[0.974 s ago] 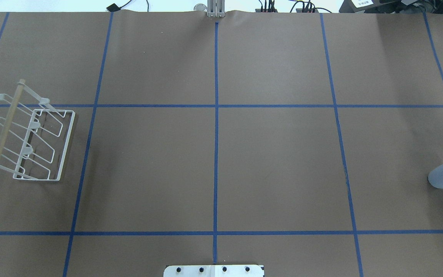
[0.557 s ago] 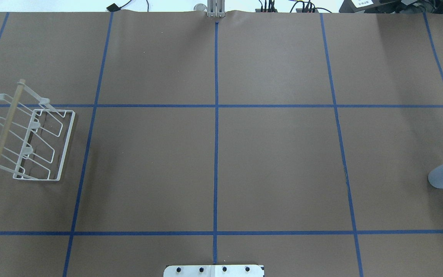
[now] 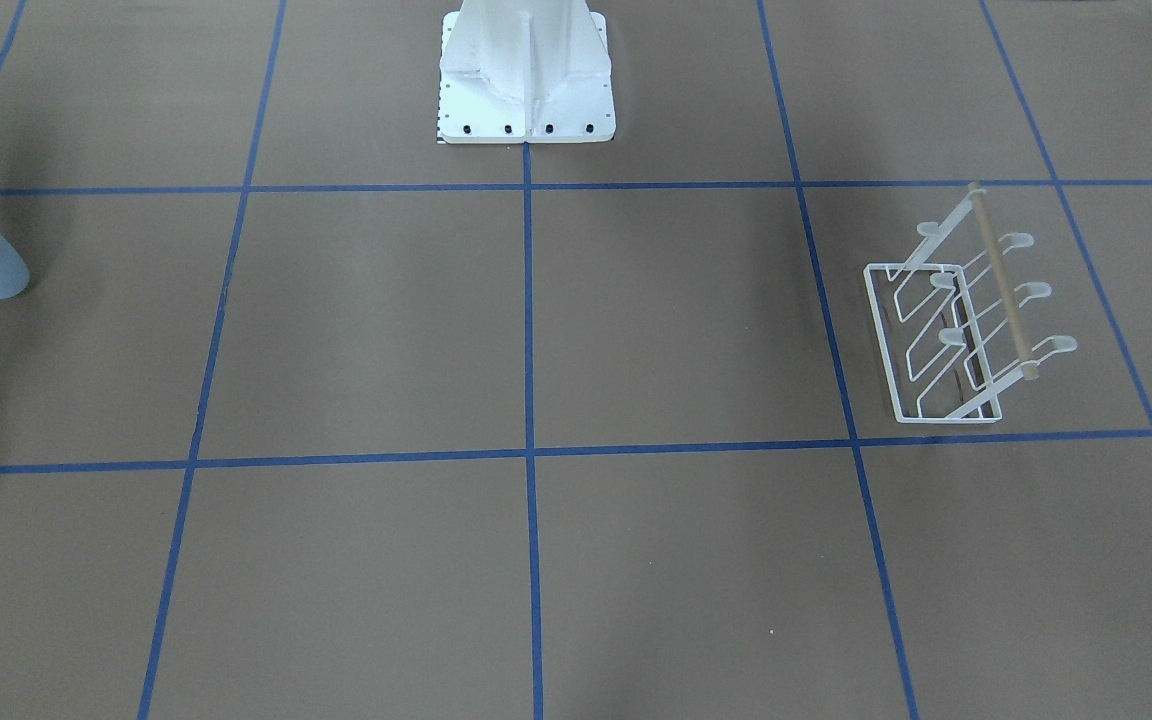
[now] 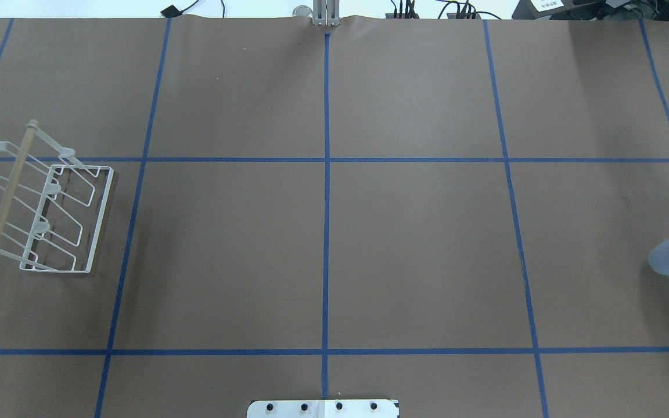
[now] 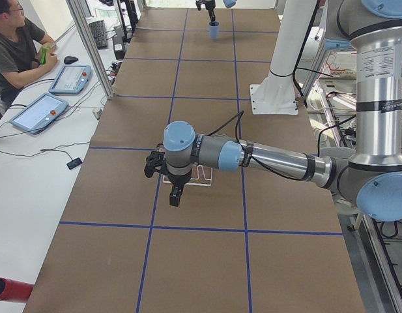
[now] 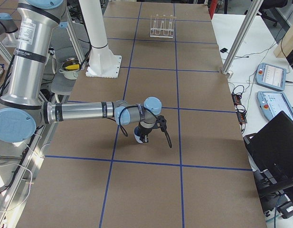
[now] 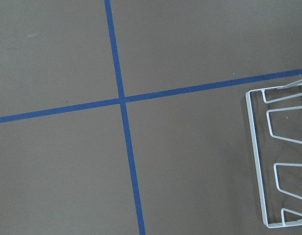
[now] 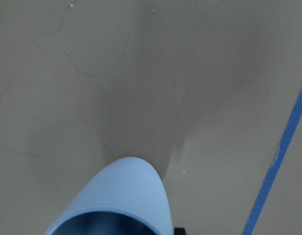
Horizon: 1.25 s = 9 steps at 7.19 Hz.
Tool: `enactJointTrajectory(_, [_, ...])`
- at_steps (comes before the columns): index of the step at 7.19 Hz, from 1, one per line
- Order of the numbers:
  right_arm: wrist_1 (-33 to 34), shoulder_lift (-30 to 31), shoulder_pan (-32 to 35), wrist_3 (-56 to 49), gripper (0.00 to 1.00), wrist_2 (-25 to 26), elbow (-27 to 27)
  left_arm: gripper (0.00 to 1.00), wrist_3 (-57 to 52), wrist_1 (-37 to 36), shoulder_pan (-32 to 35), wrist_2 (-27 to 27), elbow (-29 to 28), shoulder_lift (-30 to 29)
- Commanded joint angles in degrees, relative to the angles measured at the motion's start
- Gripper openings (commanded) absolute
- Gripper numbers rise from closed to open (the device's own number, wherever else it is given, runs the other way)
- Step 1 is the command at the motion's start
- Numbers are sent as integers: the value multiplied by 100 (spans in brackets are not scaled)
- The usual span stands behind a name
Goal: Hang cup on cup holder
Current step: 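Grasp the light blue cup by its base with the right gripper and lift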
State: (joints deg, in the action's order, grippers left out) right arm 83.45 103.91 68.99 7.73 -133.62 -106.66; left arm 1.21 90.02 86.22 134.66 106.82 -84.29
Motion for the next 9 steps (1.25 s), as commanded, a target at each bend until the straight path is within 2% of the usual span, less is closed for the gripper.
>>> enactJointTrajectory(1, [5, -28, 308, 18, 0, -259, -363, 98, 2, -1, 0, 16, 66, -17])
enactJointTrajectory(3, [-30, -395, 509, 524, 0, -961, -364, 98, 2, 173, -18, 7, 75, -175])
enactJointTrajectory(4, [-448, -519, 536, 1059, 0, -1138, -356, 98, 10, 609, -44, 16, 49, -176])
enactJointTrajectory(5, [-1148, -686, 537, 2074, 0, -1148, -312, 98, 28, 1118, -253, -1, 32, -219])
enactJointTrajectory(7, [-2494, -1160, 528, 4393, 0, -1087, -172, 98, 1399, 1665, -499, -36, 32, -490])
enactJointTrajectory(9, [-3287, -1460, 484, 5918, 0, -808, -118, 98, 2694, 1984, -913, -45, 58, -912])
